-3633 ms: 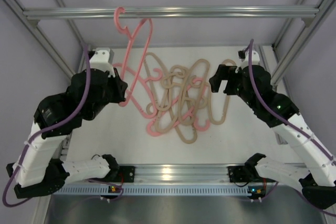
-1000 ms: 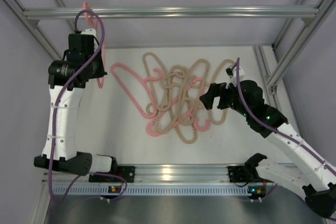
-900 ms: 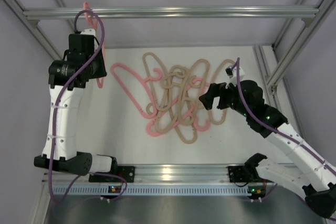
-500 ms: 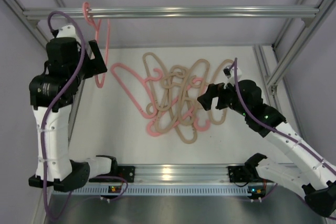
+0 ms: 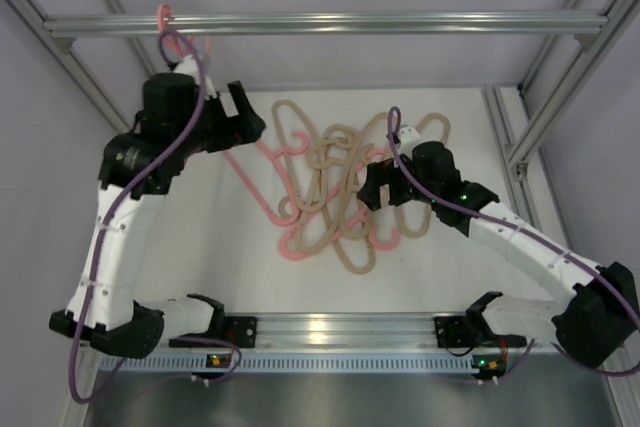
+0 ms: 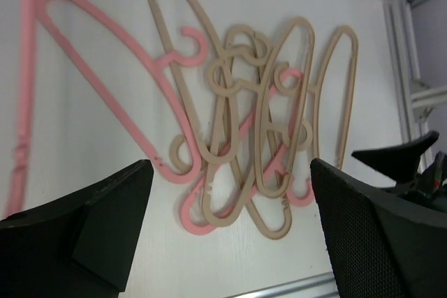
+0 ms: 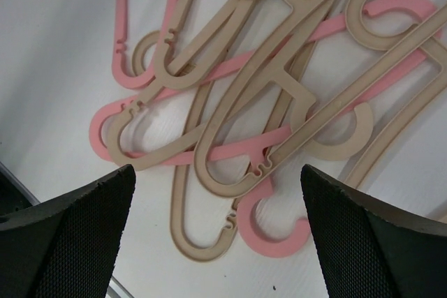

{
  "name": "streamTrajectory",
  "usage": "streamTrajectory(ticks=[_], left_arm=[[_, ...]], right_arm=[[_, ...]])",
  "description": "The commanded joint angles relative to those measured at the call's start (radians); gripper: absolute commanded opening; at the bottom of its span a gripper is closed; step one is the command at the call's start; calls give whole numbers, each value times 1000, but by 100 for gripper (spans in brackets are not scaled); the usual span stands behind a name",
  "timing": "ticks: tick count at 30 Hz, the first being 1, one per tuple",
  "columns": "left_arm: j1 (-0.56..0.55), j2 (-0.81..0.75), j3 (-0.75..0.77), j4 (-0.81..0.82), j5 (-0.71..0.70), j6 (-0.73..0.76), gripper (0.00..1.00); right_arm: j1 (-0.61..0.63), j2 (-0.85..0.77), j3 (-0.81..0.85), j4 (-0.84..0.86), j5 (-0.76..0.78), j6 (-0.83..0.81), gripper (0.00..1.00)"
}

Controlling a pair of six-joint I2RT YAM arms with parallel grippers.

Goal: Organize the hangers

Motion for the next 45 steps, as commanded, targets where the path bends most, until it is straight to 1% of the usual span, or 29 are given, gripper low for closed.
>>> streamTrajectory(ticks=[1,2,4,5,7,8,11,12,14,15,17,19,24,31,34,37,42,44,45], left_arm=[[-199,66,-80,123,-144,-76,98],[-298,89,-88,126,-234,-88,98],[-364,163,-105,126,-305,-128,97],[-400,184,-114,129,-376,-143,94],[-428,236,-167,166,-425,-174,89],[-433,252,-192,186,-454,-178,85],[-436,316,-269,256,-491,-194,79],[-436,353,-284,272,-520,-195,75],[-434,396,-300,281,-545,-203,71],[-434,434,-303,284,-580,-205,67],[-424,470,-330,322,-614,-205,62],[-387,519,-349,345,-596,-212,59],[-287,609,-408,434,-553,-228,55],[-203,692,-421,532,-491,-244,51],[-183,756,-409,565,-461,-261,50],[-169,787,-399,600,-438,-281,49],[-155,856,-382,609,-451,-306,48],[-152,878,-382,611,-451,-309,45],[-151,885,-384,609,-450,-309,39]], right_arm=[[0,88,13,116,-40,-17,97],[0,104,13,120,-36,-13,96],[2,122,6,126,-21,3,95],[2,127,0,134,-16,12,95],[2,115,-28,142,4,21,95],[2,110,-37,143,12,27,95],[2,87,-77,143,36,41,95],[2,83,-97,145,42,44,95],[0,67,-111,143,52,50,95],[2,63,-117,145,55,50,95],[2,50,-129,145,62,53,96],[2,44,-134,143,65,55,96],[0,36,-142,148,40,63,96],[2,43,-160,168,16,70,96],[0,41,-158,169,19,67,96],[3,40,-161,169,16,69,96],[0,32,-172,168,16,67,96],[0,26,-175,168,18,66,96],[0,24,-175,168,18,63,96]])
